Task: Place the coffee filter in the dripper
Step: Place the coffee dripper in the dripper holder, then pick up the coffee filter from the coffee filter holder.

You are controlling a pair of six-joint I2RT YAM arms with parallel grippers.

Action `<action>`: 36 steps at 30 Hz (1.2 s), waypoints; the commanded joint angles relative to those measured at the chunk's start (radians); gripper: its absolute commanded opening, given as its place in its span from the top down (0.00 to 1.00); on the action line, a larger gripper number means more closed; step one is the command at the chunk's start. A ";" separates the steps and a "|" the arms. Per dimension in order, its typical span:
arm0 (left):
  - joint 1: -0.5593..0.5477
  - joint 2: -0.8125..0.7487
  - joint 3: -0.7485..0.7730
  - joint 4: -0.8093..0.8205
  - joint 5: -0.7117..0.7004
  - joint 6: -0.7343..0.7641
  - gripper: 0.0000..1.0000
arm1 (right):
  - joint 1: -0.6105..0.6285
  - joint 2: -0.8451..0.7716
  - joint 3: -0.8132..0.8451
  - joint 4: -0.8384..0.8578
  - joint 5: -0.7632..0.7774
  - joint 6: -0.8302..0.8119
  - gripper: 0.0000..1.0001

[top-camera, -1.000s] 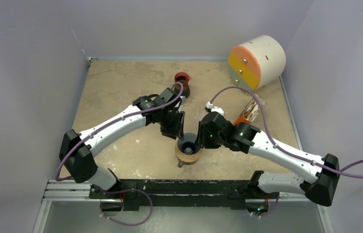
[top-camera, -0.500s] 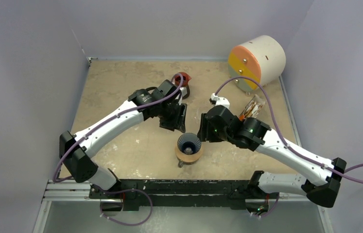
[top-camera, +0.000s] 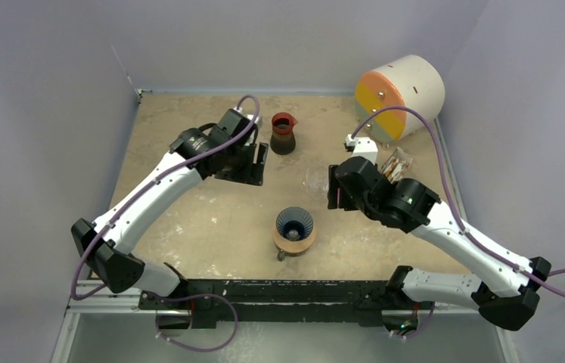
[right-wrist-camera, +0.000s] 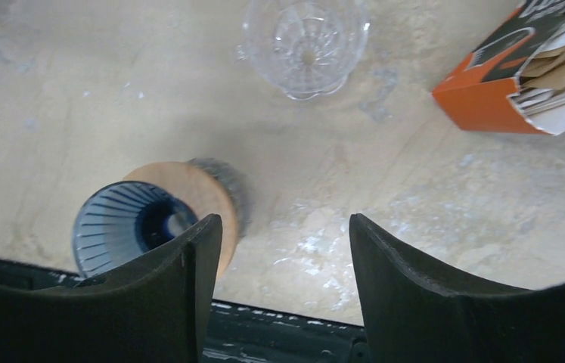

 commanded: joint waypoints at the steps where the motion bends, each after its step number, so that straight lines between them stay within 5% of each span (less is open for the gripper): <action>1: 0.046 -0.075 -0.004 -0.020 -0.147 0.077 0.32 | -0.041 0.002 0.043 -0.037 0.082 -0.076 0.33; 19: 0.073 -0.312 -0.366 0.252 -0.295 0.145 0.28 | -0.362 0.033 0.041 -0.013 0.129 -0.216 0.28; 36: 0.072 -0.328 -0.403 0.243 -0.287 0.147 0.29 | -0.733 0.127 -0.013 0.161 -0.055 -0.222 0.52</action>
